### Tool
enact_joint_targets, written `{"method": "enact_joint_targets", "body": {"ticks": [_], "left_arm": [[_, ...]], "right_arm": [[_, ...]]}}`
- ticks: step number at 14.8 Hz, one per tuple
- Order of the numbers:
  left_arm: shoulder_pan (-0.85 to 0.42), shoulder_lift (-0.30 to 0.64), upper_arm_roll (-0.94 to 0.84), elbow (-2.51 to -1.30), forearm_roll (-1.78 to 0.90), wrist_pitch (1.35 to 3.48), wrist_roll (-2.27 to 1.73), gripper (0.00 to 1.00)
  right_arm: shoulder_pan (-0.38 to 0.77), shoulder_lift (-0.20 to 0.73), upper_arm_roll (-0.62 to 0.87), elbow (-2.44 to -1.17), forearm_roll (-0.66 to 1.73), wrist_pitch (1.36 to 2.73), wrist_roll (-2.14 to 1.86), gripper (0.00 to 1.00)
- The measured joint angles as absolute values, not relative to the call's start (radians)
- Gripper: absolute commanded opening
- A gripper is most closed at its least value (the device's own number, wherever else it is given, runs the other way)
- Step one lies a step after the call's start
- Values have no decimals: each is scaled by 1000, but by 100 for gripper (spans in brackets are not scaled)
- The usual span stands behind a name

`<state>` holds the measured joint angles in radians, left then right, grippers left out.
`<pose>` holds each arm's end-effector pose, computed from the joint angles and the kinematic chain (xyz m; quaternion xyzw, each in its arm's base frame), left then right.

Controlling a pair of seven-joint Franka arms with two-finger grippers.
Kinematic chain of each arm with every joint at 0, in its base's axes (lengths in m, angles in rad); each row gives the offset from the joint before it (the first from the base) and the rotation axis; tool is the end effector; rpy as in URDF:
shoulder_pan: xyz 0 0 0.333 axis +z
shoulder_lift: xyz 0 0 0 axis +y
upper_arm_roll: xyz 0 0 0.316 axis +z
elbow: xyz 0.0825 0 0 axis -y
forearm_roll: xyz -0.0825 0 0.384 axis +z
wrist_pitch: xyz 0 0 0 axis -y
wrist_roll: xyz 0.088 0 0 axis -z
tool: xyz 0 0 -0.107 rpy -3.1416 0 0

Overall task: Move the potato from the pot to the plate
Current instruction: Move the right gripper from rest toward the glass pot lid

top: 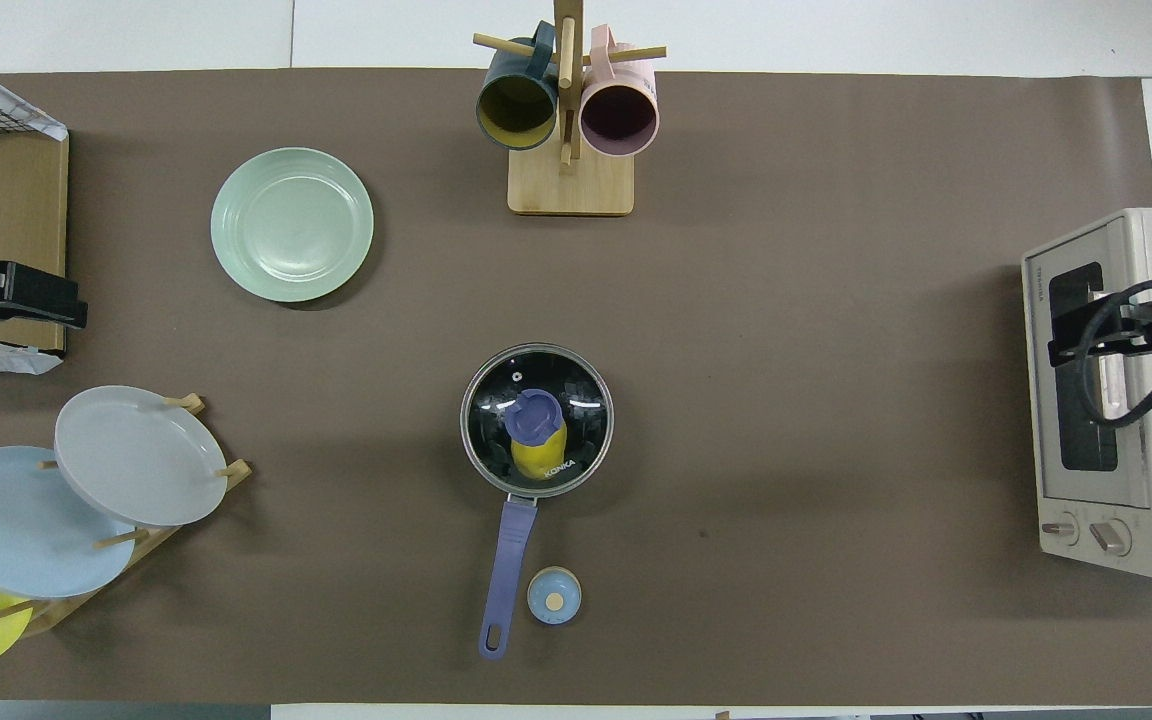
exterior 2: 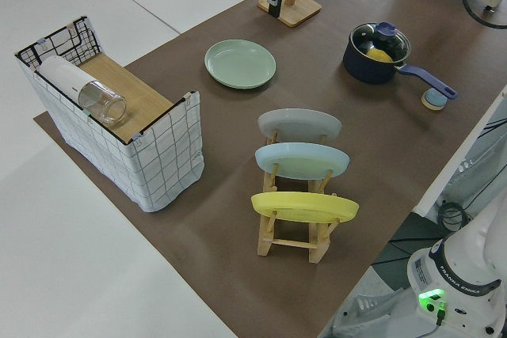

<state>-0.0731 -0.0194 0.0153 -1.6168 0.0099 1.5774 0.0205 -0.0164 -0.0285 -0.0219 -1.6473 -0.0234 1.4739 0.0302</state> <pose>0.5474 -0.0305 0.6141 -0.9992 0.0392 0.0099 0.0050 0.5321 -0.0232 0.5966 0.9967 -0.0344 -0.0724 0.0111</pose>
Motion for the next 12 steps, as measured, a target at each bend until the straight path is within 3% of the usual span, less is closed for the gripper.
{"method": "enact_joint_targets", "body": {"ticks": [12], "left_arm": [[-73, -19, 15, -1617, 10, 1577, 21, 100]], "right_arm": [[11, -28, -18, -1659, -20, 1492, 30, 100]]}}
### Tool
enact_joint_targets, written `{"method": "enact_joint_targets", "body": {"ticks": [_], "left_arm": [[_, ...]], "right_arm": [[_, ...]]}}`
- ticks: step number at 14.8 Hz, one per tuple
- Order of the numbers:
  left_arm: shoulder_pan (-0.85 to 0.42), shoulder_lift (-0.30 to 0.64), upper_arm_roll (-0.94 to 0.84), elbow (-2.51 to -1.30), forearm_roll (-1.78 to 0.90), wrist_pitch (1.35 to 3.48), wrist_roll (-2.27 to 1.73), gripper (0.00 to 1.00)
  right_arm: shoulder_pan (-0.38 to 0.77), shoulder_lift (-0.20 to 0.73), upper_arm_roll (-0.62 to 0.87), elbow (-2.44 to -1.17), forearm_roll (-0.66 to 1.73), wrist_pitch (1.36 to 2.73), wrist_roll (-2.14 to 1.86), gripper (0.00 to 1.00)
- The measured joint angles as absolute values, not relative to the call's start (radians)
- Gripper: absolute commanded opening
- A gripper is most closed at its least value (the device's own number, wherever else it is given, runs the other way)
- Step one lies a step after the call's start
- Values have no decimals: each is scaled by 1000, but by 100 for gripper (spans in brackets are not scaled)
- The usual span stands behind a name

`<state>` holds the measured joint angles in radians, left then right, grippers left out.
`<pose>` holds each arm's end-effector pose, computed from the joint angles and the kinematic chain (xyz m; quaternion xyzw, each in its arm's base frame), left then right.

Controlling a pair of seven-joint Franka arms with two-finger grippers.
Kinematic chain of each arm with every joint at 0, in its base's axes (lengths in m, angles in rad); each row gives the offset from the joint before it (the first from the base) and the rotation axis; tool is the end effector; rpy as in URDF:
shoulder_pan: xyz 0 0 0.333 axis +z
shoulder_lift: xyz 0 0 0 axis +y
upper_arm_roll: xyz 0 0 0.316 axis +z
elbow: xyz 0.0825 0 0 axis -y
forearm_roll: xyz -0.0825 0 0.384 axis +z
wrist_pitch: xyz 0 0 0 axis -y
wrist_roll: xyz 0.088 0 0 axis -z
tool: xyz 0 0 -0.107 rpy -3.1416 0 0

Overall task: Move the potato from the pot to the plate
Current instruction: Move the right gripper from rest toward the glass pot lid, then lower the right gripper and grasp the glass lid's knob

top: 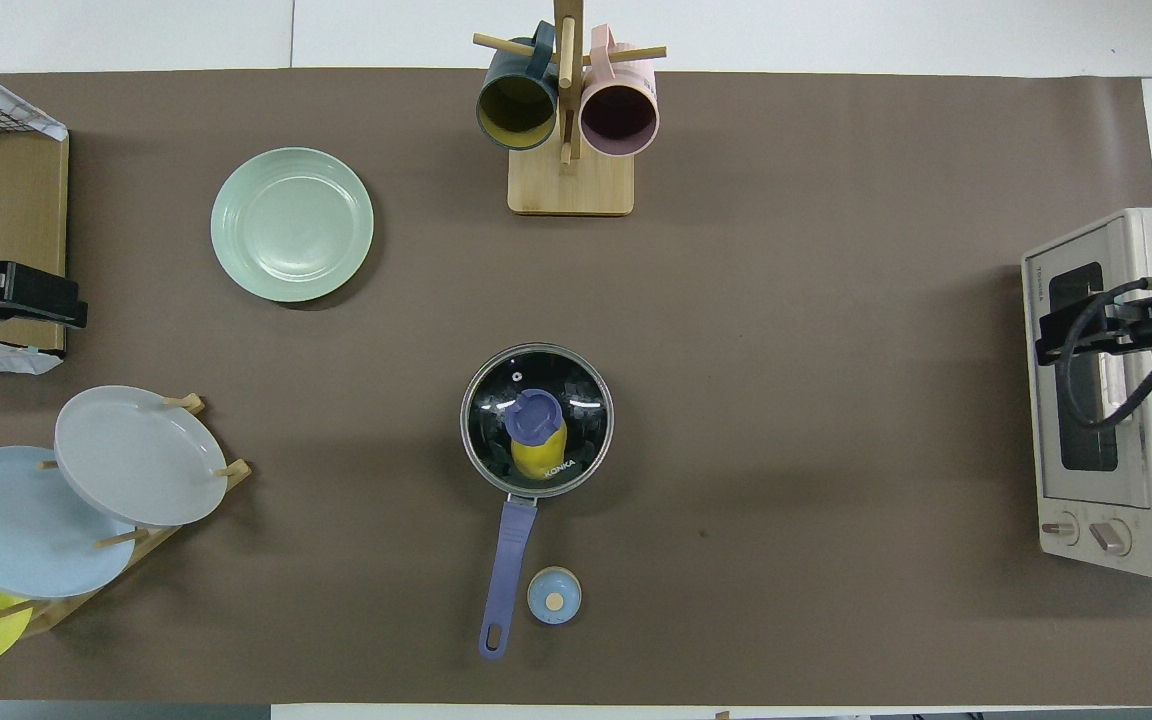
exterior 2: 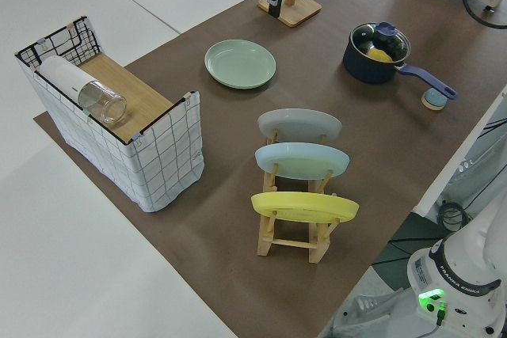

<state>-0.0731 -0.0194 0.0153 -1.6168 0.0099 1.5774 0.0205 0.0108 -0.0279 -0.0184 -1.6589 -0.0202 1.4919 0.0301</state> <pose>0.5474 -0.0305 0.6141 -0.9992 0.0392 0.0099 0.0050 0.5342 -0.0065 0.5923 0.9974 -0.0189 -0.0694 0.0106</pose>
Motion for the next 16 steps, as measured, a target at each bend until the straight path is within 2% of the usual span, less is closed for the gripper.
{"method": "enact_joint_targets", "body": {"ticks": [3, 6, 8, 12, 16], "left_arm": [[-73, -19, 15, -1617, 10, 1577, 20, 100], [-73, -19, 15, -1617, 10, 1577, 20, 100], [-73, -19, 15, -1617, 10, 1577, 20, 100], [-73, -19, 15, -1617, 10, 1577, 20, 100], [-73, -19, 15, -1617, 10, 1577, 20, 100]], "right_arm": [[64, -26, -12, -1661, -5, 1556, 1, 100], [192, -2, 1, -1632, 21, 1571, 148, 100], [303, 56, 10, -1574, 27, 1579, 296, 100], [505, 238, 17, -1428, 28, 1630, 509, 100], [637, 345, 17, -1410, 1, 1766, 617, 100]]}}
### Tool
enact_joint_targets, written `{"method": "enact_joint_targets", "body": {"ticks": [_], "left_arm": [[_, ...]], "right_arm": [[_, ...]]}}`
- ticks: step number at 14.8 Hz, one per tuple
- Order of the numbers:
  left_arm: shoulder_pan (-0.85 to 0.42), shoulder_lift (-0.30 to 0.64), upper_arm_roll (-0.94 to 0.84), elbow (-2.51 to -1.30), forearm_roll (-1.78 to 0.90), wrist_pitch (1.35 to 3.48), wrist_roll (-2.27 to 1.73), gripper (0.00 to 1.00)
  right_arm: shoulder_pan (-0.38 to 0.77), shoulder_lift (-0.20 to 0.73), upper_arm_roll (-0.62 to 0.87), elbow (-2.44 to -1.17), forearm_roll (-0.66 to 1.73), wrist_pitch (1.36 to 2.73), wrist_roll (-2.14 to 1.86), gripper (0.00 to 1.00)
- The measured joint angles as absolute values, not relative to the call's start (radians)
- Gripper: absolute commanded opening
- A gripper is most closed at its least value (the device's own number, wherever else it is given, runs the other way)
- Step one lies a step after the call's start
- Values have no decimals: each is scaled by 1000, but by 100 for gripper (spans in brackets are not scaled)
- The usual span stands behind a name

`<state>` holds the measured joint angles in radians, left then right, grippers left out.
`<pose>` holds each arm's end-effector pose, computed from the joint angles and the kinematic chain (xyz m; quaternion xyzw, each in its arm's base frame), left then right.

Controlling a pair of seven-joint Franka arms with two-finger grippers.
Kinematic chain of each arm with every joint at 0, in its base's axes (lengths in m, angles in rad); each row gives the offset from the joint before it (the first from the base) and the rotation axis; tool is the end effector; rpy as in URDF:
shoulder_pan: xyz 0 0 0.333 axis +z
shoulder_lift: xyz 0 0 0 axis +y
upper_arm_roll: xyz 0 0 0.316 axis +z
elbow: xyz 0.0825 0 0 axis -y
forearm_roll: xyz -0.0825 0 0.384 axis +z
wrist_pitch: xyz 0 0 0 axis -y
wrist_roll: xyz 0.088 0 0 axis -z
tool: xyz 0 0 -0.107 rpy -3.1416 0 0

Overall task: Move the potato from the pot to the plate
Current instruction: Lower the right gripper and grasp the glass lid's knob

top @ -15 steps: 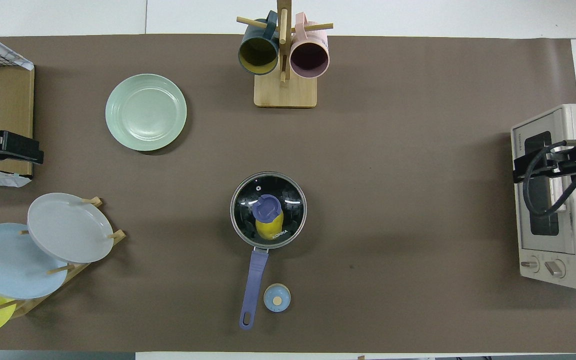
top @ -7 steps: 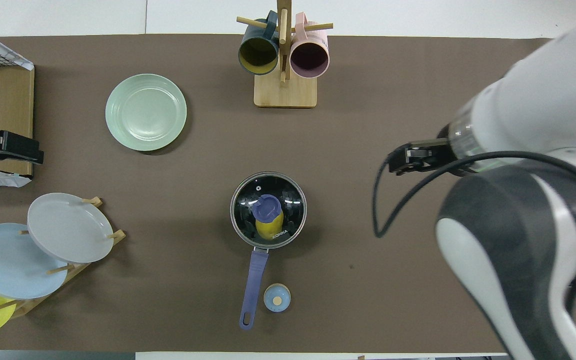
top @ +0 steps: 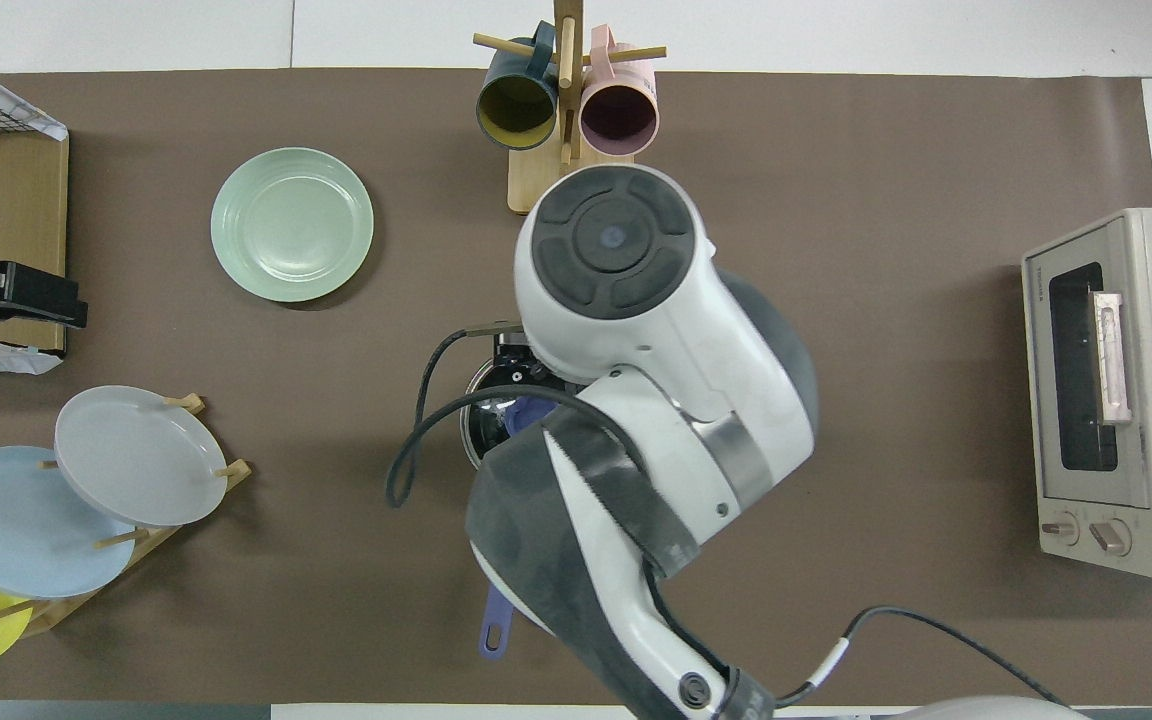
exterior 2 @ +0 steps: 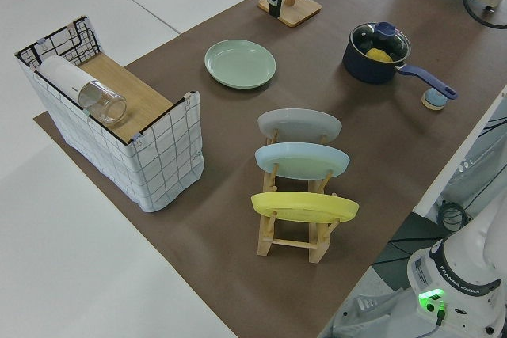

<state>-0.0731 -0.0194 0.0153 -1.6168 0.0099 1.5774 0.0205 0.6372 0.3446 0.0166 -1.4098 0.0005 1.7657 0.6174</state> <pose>0.5474 -0.0305 0.6141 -0.9992 0.0392 0.0099 0.0050 0.5298 0.4039 0.5076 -0.9998 -0.0176 -0.0028 0.0058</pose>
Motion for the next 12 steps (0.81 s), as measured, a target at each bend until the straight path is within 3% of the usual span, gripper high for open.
{"method": "enact_joint_targets", "body": {"ticks": [6, 12], "left_arm": [[-73, -19, 15, -1617, 10, 1577, 20, 100], [-73, -19, 15, -1617, 10, 1577, 20, 100]], "right_arm": [[708, 422, 16, -1438, -42, 1891, 669, 100], [732, 418, 16, -1568, -63, 2014, 680, 100]]}}
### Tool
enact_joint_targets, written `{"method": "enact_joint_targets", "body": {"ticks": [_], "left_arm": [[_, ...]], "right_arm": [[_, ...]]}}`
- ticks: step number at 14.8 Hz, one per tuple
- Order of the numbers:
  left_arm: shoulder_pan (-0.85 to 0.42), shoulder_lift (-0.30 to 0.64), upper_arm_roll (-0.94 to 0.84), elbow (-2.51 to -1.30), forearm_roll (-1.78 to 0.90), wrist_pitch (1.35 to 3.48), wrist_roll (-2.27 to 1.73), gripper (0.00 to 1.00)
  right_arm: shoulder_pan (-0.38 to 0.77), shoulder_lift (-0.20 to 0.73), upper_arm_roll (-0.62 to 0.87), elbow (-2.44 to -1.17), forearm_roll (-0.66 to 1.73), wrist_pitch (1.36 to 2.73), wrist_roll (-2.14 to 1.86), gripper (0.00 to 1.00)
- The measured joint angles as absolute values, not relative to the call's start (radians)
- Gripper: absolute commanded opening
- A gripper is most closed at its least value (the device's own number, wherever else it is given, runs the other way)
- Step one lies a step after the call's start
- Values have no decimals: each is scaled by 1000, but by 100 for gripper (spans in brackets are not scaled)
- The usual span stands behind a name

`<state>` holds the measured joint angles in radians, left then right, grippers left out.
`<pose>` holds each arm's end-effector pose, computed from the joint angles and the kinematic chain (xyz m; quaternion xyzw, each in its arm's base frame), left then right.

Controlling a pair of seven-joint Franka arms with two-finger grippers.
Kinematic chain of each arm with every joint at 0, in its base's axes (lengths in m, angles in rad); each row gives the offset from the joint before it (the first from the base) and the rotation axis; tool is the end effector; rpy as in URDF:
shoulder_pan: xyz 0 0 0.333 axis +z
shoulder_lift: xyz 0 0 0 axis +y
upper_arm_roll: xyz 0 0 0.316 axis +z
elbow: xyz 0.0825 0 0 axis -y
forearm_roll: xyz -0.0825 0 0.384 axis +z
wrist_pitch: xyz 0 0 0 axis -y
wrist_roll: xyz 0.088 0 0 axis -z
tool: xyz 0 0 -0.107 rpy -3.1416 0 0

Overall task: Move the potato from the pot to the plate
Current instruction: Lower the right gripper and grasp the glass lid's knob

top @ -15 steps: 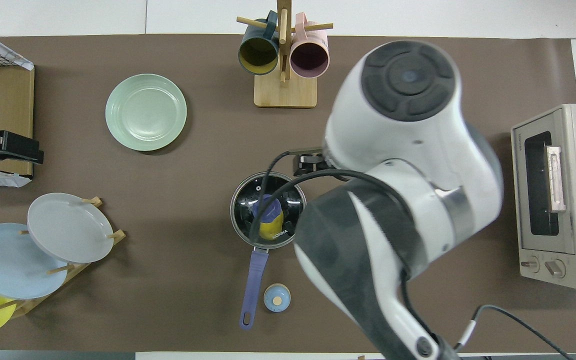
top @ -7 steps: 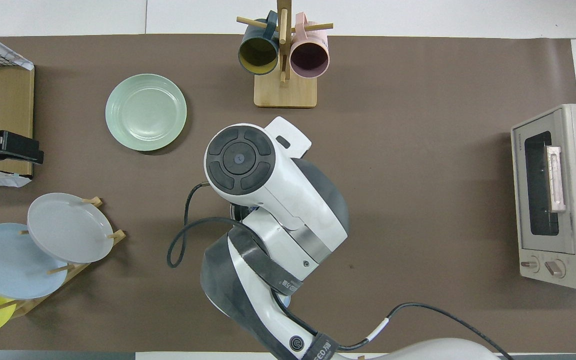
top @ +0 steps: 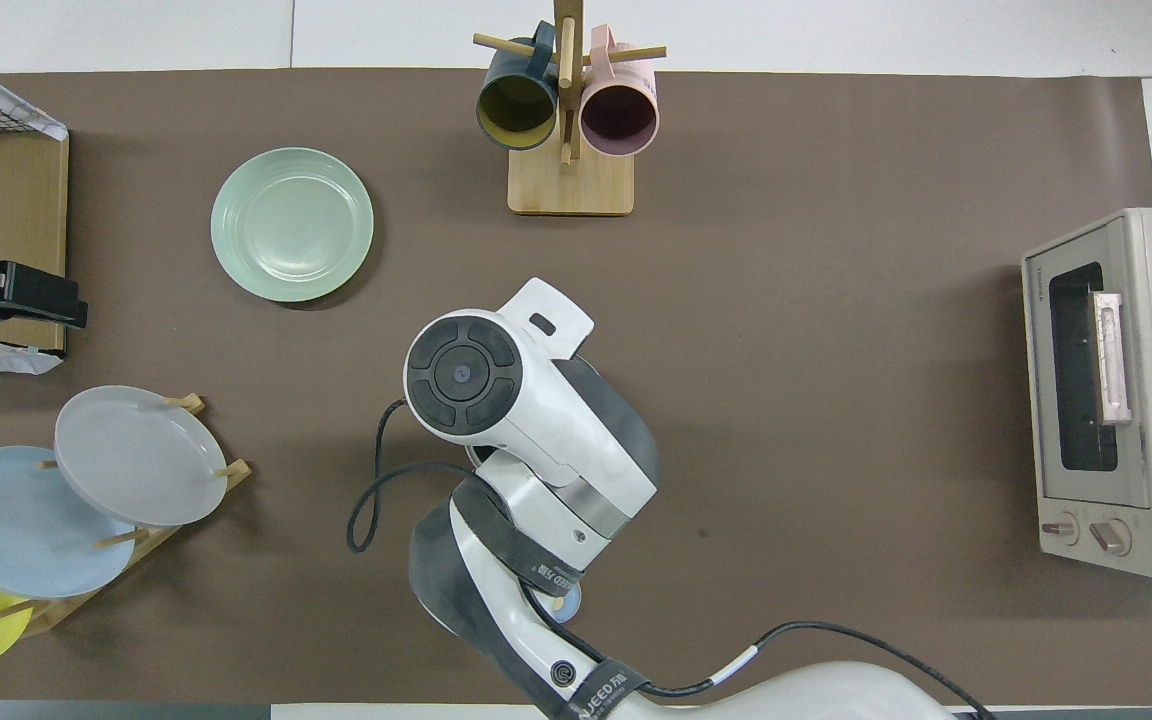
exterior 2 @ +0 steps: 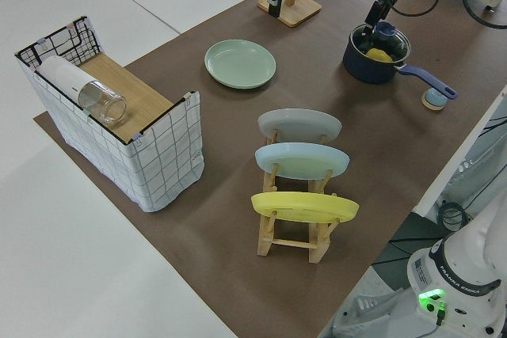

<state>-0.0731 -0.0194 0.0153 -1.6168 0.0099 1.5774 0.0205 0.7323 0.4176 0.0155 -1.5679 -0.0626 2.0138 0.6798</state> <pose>0.5474 -0.0305 0.6141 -0.9992 0.0392 0.0099 0.0050 0.5015 0.4582 0.4048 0.9985 0.0463 0.0273 0.0099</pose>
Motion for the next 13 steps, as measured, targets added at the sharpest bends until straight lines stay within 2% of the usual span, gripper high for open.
{"method": "enact_joint_targets", "body": {"ticks": [7, 10, 13], "left_arm": [[-73, -19, 15, -1617, 10, 1577, 20, 100], [-73, -19, 15, -1617, 10, 1577, 20, 100], [-73, -19, 15, -1617, 10, 1577, 20, 100]], "right_arm": [[762, 387, 16, -1617, -104, 2014, 680, 99], [767, 382, 15, -1635, -119, 2014, 680, 85], [767, 376, 13, -1640, -121, 2014, 680, 63]]}}
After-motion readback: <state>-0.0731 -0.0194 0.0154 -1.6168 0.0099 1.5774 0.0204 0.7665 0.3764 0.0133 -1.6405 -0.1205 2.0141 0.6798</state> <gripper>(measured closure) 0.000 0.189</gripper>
